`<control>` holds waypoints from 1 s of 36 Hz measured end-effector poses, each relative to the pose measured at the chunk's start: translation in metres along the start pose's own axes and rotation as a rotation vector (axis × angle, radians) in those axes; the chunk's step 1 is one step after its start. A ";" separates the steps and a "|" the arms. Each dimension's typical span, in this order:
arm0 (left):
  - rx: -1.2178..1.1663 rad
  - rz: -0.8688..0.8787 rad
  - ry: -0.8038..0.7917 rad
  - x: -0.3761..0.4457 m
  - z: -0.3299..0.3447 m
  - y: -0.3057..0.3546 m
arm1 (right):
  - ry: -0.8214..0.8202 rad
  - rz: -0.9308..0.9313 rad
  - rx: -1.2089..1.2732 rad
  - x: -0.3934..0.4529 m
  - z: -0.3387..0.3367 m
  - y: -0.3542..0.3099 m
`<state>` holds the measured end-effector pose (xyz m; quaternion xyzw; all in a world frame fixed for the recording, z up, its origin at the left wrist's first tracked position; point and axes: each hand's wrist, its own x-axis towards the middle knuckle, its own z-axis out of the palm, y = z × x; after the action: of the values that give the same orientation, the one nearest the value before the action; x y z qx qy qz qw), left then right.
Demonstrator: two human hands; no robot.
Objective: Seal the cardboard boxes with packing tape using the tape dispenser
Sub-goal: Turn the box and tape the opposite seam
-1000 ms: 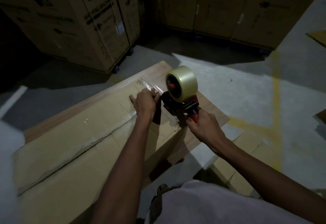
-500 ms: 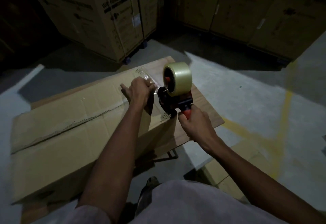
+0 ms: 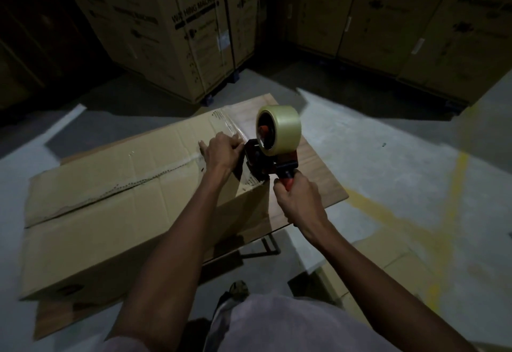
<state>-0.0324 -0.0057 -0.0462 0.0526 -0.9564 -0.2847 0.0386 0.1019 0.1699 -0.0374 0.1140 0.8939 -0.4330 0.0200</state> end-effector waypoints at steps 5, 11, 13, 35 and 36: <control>-0.034 -0.045 0.058 -0.006 0.002 0.001 | -0.019 0.030 0.047 -0.001 -0.001 -0.002; 0.017 -0.066 0.066 -0.004 0.001 0.000 | -0.036 0.026 0.041 0.000 -0.007 -0.003; 0.035 -0.060 0.059 -0.006 0.002 -0.002 | -0.039 0.025 0.042 0.000 -0.008 -0.003; 0.130 0.178 0.014 -0.015 0.002 -0.005 | 0.067 0.062 -0.020 -0.043 -0.006 0.016; 0.105 0.198 0.007 -0.016 0.002 -0.006 | 0.072 0.067 -0.015 -0.045 -0.004 0.015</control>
<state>-0.0163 -0.0076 -0.0515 -0.0394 -0.9704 -0.2286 0.0672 0.1491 0.1742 -0.0405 0.1592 0.8930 -0.4210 0.0032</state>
